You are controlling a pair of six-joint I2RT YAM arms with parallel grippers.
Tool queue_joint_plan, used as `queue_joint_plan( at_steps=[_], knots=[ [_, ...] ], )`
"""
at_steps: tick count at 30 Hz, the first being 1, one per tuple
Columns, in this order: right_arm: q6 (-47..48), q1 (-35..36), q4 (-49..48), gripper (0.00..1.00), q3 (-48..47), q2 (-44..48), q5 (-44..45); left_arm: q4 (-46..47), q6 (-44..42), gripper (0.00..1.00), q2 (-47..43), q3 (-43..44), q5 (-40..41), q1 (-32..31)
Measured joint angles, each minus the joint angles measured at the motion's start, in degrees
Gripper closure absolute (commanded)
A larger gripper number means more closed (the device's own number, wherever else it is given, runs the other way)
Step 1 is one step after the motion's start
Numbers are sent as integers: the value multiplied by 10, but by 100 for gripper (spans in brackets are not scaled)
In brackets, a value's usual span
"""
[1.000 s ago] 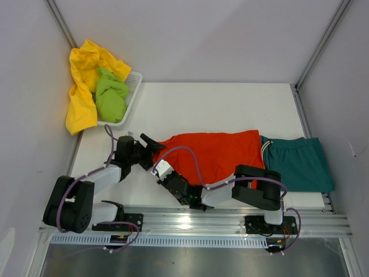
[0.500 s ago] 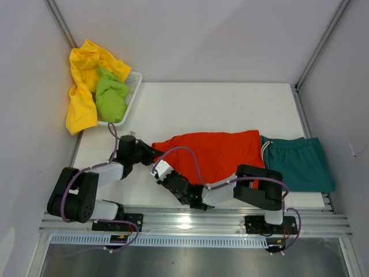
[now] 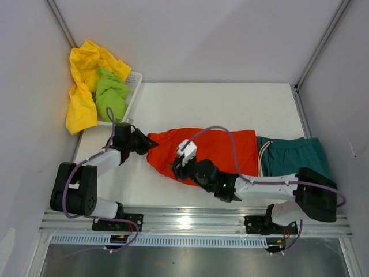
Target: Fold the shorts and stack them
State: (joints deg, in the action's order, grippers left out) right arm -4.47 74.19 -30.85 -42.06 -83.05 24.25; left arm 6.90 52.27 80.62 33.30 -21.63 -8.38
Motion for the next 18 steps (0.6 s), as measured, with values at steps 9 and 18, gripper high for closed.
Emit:
queue_joint_plan(
  at_steps=[9,18],
  knots=[
    [-153,-224,167,100,-18,15,-127,-146,-125,100,5,57,97,33],
    [-226,-280,189,100,-136,-180,-289,-235,-169,100,-39,103,155,33]
  ],
)
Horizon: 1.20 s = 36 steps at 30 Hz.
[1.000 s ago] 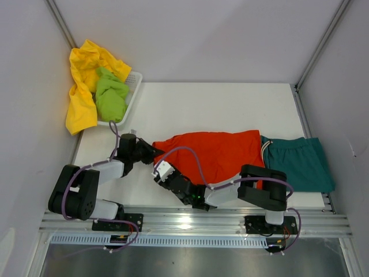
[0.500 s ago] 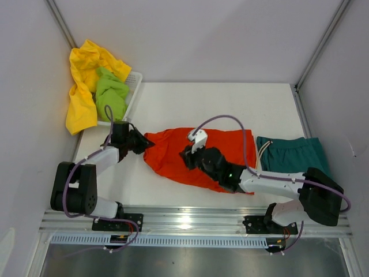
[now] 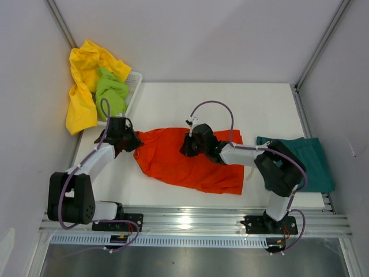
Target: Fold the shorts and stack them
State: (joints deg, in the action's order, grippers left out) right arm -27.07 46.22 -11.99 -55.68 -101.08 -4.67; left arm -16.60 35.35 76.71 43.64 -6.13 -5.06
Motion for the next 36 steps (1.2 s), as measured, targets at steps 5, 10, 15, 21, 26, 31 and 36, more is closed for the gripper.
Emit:
queue_joint_plan(
  at_steps=[5,10,15,21,26,31,36],
  knots=[
    [-50,-33,-41,100,-76,-87,-64,-9,-6,100,-24,1,0,0],
    [-106,-65,-90,100,-109,-163,-90,-12,-9,100,-37,-1,-2,0],
    [-148,-78,-102,100,-163,-235,-88,-28,-11,100,-68,0,2,0],
    [-156,-59,-58,100,-250,-279,-63,-72,-19,100,-101,25,20,0],
    [-153,-37,-40,100,-269,-286,-57,-111,-29,100,-106,76,27,-5],
    [-139,-44,-18,100,-257,-264,-58,-139,-36,99,-95,111,37,-8],
    [-128,-81,-14,100,-253,-236,-60,-151,-41,99,-78,117,43,-8]
  ],
)
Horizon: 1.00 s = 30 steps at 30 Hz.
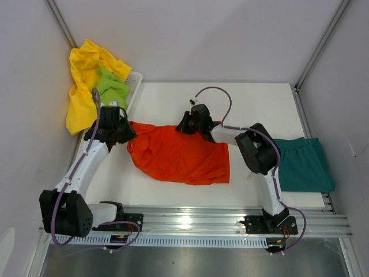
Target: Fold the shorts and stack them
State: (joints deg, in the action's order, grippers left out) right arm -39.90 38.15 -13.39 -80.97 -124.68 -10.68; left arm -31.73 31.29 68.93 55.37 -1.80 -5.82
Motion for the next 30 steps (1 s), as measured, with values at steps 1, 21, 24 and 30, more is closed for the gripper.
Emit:
queue_joint_plan(
  at_steps=[1,21,24,30],
  knots=[
    [1,-8,0,100,0,4,0,-4,-2,99,4,3,0,0],
    [-10,-4,10,100,-41,-55,12,-81,-27,98,22,123,-14,-10],
    [-11,9,15,100,-44,-55,36,-96,-34,98,34,160,-16,-21],
    [-13,60,18,100,-45,-51,110,-126,-45,96,59,200,2,-47]
  ],
)
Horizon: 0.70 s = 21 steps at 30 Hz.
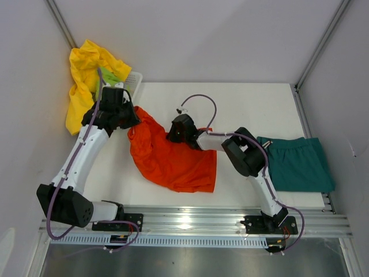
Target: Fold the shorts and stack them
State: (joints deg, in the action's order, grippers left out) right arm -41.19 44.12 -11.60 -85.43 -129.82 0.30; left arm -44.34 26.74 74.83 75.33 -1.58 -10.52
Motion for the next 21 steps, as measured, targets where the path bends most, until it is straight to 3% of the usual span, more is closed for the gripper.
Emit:
queue_joint_plan(
  at_steps=[21],
  knots=[
    [-8,11,52,92,2,42,-7,-22,2,96,30,3,80,-62]
  ],
)
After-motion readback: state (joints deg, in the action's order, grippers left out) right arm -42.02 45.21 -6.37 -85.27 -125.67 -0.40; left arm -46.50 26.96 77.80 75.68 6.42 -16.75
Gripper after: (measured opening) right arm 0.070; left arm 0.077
